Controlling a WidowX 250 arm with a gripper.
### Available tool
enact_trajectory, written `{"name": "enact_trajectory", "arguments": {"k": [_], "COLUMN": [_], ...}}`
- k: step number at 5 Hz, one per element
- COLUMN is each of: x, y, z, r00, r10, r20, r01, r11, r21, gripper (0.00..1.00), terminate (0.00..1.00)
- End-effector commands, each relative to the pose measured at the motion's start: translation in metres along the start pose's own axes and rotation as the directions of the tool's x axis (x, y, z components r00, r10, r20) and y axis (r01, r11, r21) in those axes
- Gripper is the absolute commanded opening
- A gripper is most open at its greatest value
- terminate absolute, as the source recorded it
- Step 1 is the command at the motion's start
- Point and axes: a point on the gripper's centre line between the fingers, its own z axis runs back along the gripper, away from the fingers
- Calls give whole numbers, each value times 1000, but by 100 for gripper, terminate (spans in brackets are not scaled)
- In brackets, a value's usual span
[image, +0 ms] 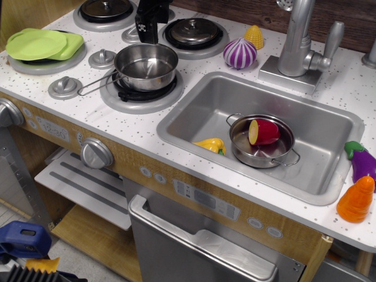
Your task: Pick up pan from stove
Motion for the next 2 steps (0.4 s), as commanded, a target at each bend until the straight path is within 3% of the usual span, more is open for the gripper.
{"name": "enact_trajectory", "arguments": {"k": [1, 2], "x": [0, 0], "y": [0, -2], "z": [0, -3], "r00": [1000, 1000], "r10": [0, -8], "r20": [0, 11], "r01": [0, 8], "r11": [1000, 1000], "r21": [0, 5], "gripper": [100, 100], "terminate": [0, 0]}}
